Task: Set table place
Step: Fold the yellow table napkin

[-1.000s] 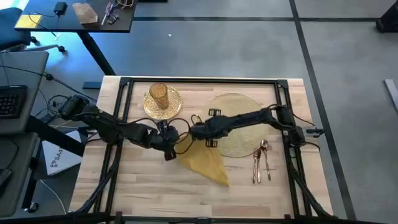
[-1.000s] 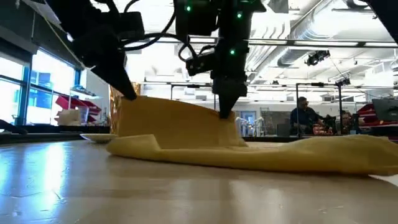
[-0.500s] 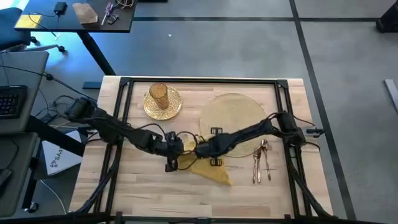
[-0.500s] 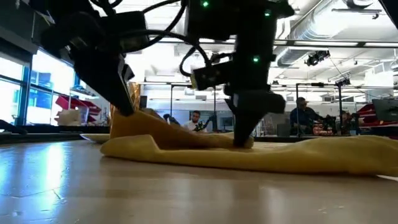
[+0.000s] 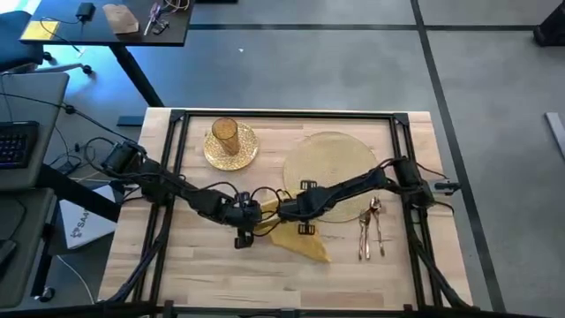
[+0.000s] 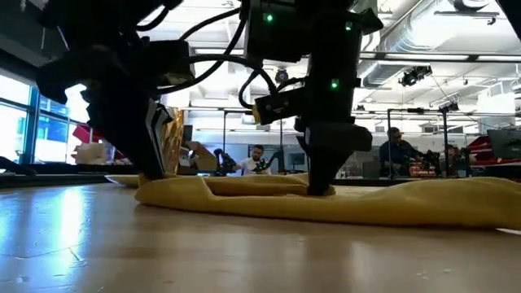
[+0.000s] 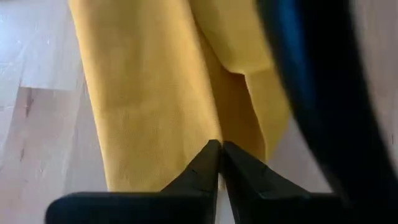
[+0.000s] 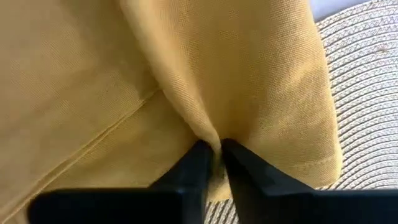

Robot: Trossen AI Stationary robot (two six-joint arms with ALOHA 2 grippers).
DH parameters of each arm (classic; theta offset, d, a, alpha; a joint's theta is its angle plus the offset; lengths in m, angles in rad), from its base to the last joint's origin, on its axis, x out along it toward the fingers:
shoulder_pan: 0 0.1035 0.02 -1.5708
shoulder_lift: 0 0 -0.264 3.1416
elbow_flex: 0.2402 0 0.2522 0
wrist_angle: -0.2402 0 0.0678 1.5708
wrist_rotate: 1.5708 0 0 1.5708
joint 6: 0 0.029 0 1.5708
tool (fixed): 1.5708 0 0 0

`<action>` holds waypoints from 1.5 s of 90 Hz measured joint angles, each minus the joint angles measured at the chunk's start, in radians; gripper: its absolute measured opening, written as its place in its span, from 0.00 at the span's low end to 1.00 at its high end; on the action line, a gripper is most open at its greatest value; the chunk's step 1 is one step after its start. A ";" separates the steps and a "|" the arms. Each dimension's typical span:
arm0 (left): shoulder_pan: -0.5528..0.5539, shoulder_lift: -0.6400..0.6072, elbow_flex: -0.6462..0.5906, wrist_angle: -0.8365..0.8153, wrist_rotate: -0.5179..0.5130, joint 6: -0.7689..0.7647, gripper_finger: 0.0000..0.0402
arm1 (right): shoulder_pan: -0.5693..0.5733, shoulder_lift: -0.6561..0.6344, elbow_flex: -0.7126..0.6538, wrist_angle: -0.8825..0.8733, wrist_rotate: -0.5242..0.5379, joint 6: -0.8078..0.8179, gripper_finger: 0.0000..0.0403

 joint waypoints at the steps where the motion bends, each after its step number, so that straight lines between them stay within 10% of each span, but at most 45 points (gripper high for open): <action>1: 0.000 -0.001 0.001 -0.001 0.005 0.000 0.06 | 0.000 -0.001 0.000 -0.002 -0.003 -0.002 0.18; 46: -0.001 -0.035 0.043 -0.002 0.048 0.037 0.00 | 0.063 -0.124 -0.001 0.001 -0.323 0.164 0.28; 89: 0.011 -0.035 0.043 -0.058 0.047 -0.070 0.00 | 0.205 -0.094 -0.028 0.047 -0.184 0.824 0.28; 118: 0.068 -0.034 0.037 -0.135 0.041 -0.056 0.00 | 0.303 -0.093 -0.197 0.792 -0.310 0.824 0.19; 135: 0.093 -0.034 0.033 -0.133 0.055 0.067 0.00 | 0.343 -0.093 -0.091 0.712 -0.266 0.787 0.15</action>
